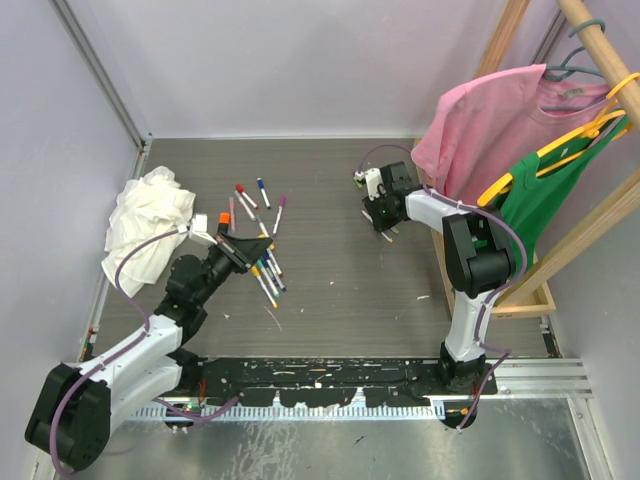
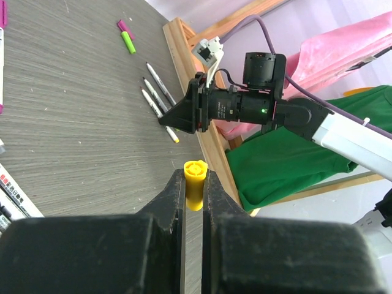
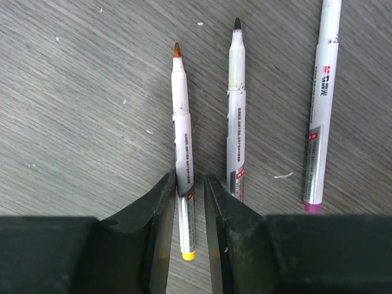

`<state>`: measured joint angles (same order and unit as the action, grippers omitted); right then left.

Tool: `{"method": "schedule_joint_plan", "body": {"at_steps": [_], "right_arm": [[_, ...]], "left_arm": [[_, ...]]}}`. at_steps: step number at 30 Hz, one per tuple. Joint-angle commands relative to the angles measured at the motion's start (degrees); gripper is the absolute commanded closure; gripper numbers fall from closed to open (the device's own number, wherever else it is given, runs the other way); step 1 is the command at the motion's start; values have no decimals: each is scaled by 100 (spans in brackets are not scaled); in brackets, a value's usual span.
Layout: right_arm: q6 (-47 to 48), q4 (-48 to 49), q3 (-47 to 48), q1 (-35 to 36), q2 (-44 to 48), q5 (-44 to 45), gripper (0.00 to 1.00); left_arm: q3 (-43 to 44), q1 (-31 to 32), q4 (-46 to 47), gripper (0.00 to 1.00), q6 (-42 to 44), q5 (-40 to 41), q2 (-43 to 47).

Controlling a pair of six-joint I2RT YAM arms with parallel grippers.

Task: Open the pen caps
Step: Place the pen at the center of the board.

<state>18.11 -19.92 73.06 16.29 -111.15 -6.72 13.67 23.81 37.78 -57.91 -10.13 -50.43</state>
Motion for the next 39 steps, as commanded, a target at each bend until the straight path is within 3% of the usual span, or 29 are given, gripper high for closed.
{"method": "schedule_joint_plan", "body": {"at_steps": [1, 17, 23, 31, 39], "right_arm": [[0, -71, 245, -16, 104, -140, 68], [-26, -179, 234, -14, 708, -417, 61], [88, -395, 192, -20, 1108, -1094, 61], [321, -706, 0, -21, 1865, -2016, 61], [327, -702, -225, -77, 2578, -2494, 62]], "left_arm": [[-4, -24, 247, 97, -64, -133, 8], [86, 7, 830, 98, -222, -437, -789], [346, 91, 842, 98, -178, -456, -1173], [1200, 166, 845, 98, -105, -663, -2367], [2943, 208, 541, 100, -113, -1176, -4190]]}}
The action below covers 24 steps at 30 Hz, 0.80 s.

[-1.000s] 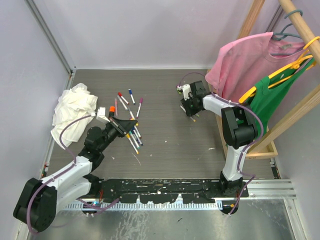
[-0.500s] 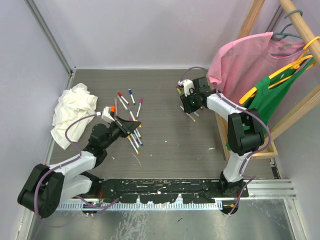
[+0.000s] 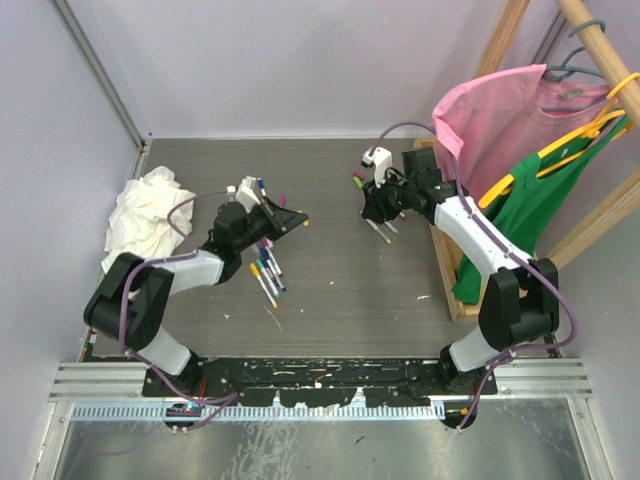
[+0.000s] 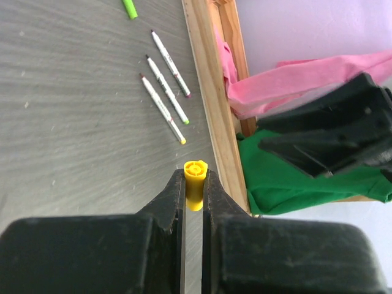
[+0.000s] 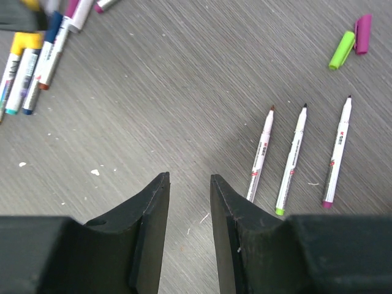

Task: Open the pen caps
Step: Place the pen at the center of the board, then place the pen cap at the center of the board.

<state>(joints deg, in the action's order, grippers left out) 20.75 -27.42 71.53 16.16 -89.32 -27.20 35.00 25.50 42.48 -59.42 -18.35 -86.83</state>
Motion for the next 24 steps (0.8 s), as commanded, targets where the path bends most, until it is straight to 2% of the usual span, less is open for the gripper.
{"method": "schedule_joint_plan", "body": {"at_steps": [1, 4, 10, 16, 20, 24], "right_arm": [[61, 47, -91, -82, 457, -490, 62], [52, 45, -153, -168, 638, -641, 62], [33, 60, -248, -365, 920, -870, 62], [34, 94, -319, -569, 1068, -1044, 62], [34, 95, -353, -711, 1150, -1157, 62], [8, 115, -380, -779, 1175, -1243, 62]], "left_arm": [[1060, 43, -98, 100, 51, -333, -758], [1941, 132, -1026, 100, 257, -61, -1291], [4246, 562, -3792, 100, 791, 1016, -2432], [6638, 952, -6127, 100, 882, 2447, -3647], [7973, 965, -6814, 100, 782, 2310, -4462], [8881, 966, -6953, 100, 709, 2246, -5118]]}}
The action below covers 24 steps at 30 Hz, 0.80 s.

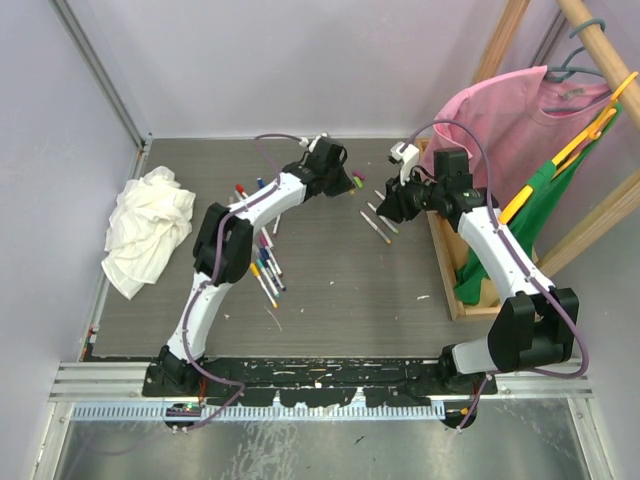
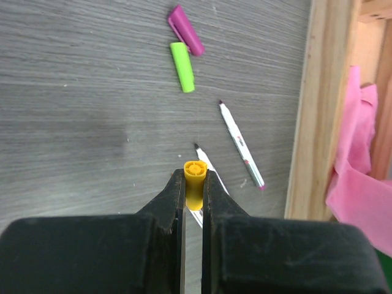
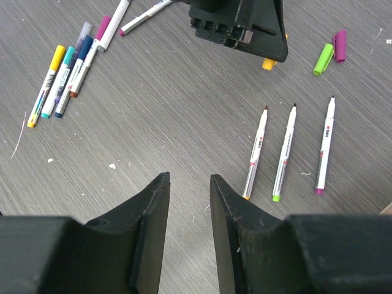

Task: Open the pen caps
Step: Place the pen cap at the center of the board.

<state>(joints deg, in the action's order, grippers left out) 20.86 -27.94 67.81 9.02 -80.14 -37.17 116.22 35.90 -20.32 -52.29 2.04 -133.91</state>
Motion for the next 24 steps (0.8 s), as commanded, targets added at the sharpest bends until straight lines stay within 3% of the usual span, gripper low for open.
{"method": "schedule_joint_plan", "body": {"at_steps": [1, 9, 16, 24], "right_arm": [[-13, 169, -6, -66, 258, -259, 62], [-22, 193, -47, -82, 262, -359, 62], [-3, 193, -75, -84, 262, -394, 62], [22, 198, -84, -84, 240, -405, 62]], "left_arm": [[1040, -74, -722, 100, -4, 212, -597], [2028, -82, -673, 97, -47, 190, -1360], [2089, -116, -297, 97, -164, 121, -1603], [2155, -153, -51, 88, -376, -107, -1830]]}}
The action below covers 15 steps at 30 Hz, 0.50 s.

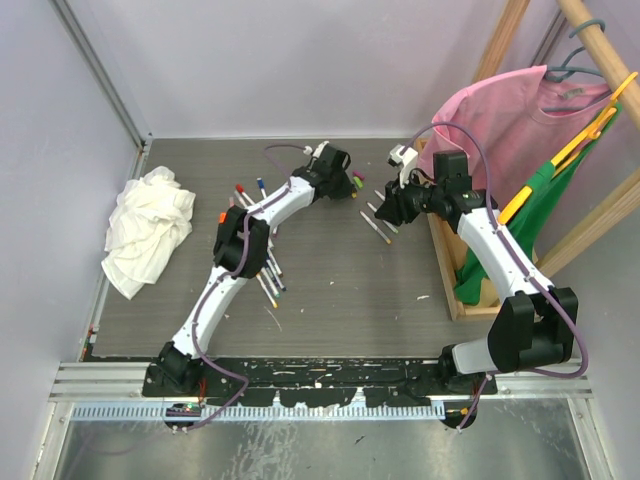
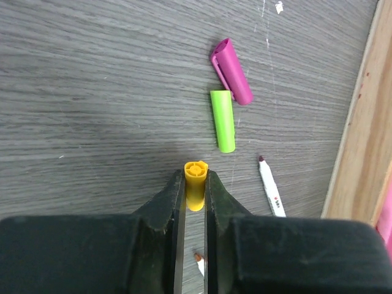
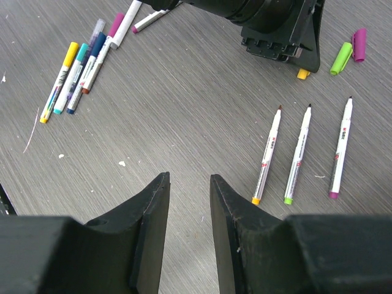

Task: Open the pen caps
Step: Place the pen cap at the center of the board.

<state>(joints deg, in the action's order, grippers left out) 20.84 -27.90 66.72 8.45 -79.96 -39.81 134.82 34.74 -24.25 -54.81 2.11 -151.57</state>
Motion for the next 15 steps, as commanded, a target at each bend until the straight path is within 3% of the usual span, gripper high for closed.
{"method": "schedule_joint_plan", "body": {"at_steps": [1, 9, 15], "right_arm": [[24, 189, 25, -27, 219, -138, 62], [12, 189, 17, -44, 209, -141, 62], [-5, 191, 8, -69, 193, -196, 62]], "left_arm": [[288, -38, 342, 85, -136, -114, -76], [252, -64, 281, 70, -150, -171, -31], [166, -64, 328, 71, -47, -277, 220]]}}
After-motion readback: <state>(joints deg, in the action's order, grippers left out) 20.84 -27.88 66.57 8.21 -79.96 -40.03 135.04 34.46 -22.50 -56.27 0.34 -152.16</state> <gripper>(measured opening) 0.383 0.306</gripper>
